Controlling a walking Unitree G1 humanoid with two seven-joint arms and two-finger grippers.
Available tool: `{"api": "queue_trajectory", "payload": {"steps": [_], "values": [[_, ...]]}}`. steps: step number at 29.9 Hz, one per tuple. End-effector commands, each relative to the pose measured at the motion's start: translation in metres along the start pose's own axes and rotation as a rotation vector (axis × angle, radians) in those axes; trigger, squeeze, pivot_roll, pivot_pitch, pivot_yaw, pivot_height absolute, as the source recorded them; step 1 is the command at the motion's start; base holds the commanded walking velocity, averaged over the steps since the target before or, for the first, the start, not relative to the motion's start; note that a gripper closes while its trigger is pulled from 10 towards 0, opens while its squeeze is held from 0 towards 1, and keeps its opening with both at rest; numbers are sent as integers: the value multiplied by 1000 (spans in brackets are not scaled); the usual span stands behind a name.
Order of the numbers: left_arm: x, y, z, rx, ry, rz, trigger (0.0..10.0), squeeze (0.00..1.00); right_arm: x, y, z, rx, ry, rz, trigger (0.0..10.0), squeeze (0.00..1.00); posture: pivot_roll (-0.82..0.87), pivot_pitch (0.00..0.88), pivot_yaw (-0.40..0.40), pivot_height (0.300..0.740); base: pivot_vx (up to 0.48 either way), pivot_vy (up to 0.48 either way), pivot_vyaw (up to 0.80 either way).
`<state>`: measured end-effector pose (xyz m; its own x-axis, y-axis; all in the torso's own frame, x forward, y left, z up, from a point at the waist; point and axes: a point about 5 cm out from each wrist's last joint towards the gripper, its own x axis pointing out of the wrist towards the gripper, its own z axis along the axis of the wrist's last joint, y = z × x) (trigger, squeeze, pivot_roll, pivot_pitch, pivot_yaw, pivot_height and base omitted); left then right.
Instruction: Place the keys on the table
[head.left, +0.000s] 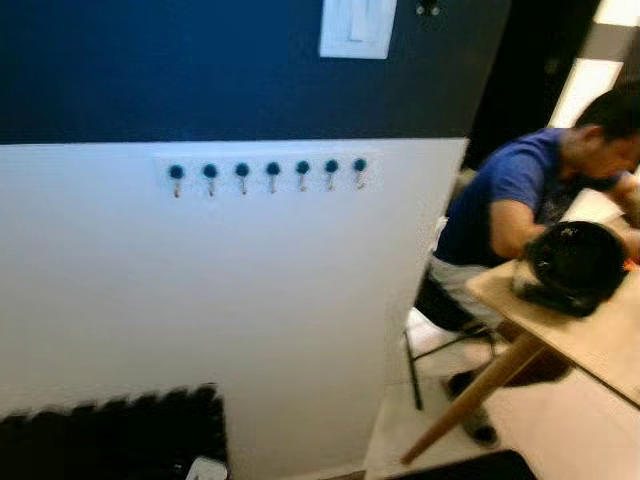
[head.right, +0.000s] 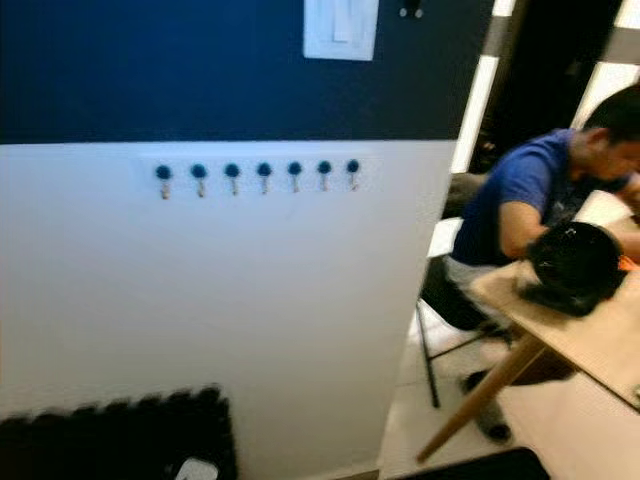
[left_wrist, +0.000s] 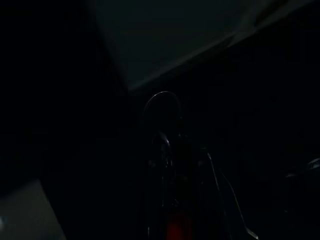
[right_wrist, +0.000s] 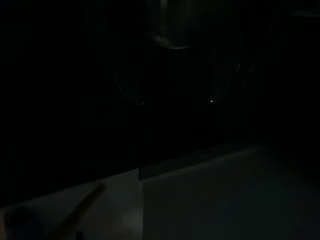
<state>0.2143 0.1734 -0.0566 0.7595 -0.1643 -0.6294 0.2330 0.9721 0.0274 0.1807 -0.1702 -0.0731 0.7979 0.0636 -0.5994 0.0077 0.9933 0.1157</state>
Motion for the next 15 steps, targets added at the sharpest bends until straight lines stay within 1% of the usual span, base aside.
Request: {"api": "queue_trajectory", "payload": {"steps": [1,15], "values": [[0,-1,1,1,-11,-1,10000,0,-2,-5,-2,-4,6,-12,10000,0,55,25,23,740,0,0,-800],[-2,0,-1,-6,-19,2,10000,0,-2,-6,-1,-15,4,-7,10000,0,53,18,21,740,0,0,-800]]}}
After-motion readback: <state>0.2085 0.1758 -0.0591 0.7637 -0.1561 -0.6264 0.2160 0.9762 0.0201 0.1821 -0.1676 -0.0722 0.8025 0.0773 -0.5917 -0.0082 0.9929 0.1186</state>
